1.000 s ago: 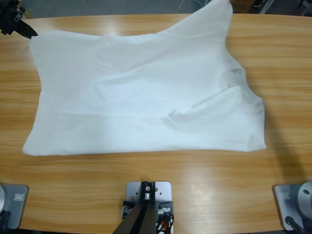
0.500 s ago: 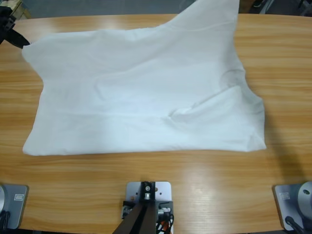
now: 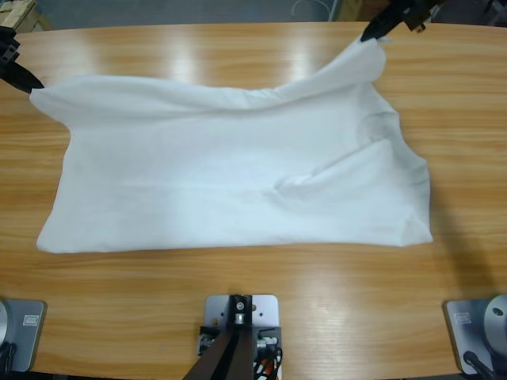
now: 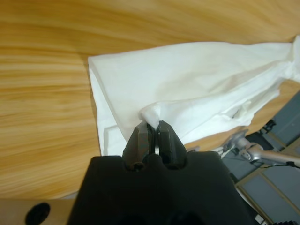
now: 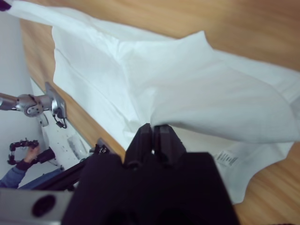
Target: Fold clothes
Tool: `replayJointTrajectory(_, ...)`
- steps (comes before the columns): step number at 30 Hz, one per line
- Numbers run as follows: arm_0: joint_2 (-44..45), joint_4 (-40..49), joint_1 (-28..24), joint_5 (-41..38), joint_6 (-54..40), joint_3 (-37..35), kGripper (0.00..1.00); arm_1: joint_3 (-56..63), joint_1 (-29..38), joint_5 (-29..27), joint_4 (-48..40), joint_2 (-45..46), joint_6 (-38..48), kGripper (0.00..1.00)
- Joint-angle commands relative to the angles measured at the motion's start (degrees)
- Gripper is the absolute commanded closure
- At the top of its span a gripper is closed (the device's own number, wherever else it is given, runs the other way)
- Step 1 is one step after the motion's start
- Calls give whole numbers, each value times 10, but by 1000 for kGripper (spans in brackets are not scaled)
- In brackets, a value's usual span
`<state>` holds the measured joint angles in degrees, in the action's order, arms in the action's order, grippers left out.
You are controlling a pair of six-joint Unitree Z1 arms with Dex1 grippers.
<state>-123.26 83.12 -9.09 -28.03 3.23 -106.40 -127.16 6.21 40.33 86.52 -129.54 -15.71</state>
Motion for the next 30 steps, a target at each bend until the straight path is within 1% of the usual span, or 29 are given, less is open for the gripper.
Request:
replayJointTrajectory(1,0,-13,-6,4,-12,72,1000,69,2,5,6,48,-8,1000)
replayJointTrajectory(6,-12,-19,-8,10,-15,99,1000,87,2,3,4,51,-8,1000)
replayJointTrajectory(20,-33,-21,-11,12,-17,101,1000,157,2,3,-4,17,-12,1000)
replayJointTrajectory(30,-40,-20,-11,21,-19,110,1000,203,2,3,-18,23,-14,1000)
